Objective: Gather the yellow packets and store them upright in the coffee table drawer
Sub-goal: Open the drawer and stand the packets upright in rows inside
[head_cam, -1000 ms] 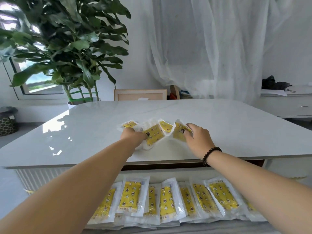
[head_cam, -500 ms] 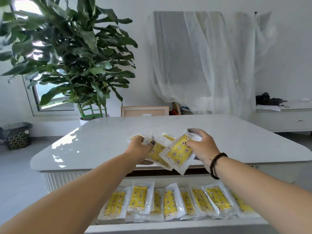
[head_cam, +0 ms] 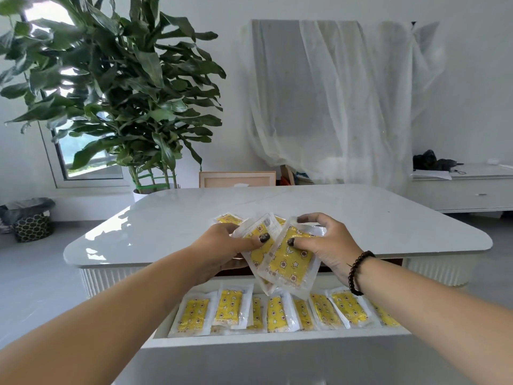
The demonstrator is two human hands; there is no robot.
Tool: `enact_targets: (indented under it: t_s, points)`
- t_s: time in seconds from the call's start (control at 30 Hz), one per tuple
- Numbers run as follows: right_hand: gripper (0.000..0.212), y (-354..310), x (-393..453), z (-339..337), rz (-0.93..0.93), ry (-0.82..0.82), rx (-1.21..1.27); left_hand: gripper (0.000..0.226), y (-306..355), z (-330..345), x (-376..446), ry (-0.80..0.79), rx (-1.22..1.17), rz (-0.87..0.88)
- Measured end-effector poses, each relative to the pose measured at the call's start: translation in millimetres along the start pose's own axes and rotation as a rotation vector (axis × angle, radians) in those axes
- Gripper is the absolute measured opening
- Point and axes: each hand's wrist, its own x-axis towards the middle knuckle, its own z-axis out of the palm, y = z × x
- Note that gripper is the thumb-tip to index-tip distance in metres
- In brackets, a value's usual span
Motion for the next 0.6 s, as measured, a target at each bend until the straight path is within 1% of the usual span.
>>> enact_targets:
  t_s: [0.07,0.17,0.2,0.27,0.33,0.4,0.5,0.6]
  points:
    - [0.033,2,-2,3,-0.013,-0.003,-0.054,0.028,-1,1,-4,-0.033,-0.023,0.005]
    - [0.028,6,-3,8,-0.054,0.019,-0.126,0.018,-5,4,-9,-0.023,-0.027,0.026]
    - [0.028,7,-3,10,-0.071,0.019,-0.155,0.020,-8,5,-10,-0.006,-0.024,0.025]
    - [0.029,9,-5,15,-0.095,0.001,-0.182,0.033,-13,6,-10,0.034,-0.009,0.007]
    - [0.031,11,-6,22,-0.119,-0.014,-0.193,0.042,-18,6,-11,0.044,-0.015,-0.021]
    - [0.034,13,-7,27,-0.149,-0.018,-0.214,0.041,-20,6,-13,0.026,-0.030,-0.050]
    - [0.041,14,-10,33,-0.164,-0.036,-0.257,0.043,-21,4,-14,-0.046,0.010,-0.063]
    - [0.052,15,-10,37,-0.175,-0.056,-0.289,0.045,-22,2,-14,-0.099,0.045,-0.040]
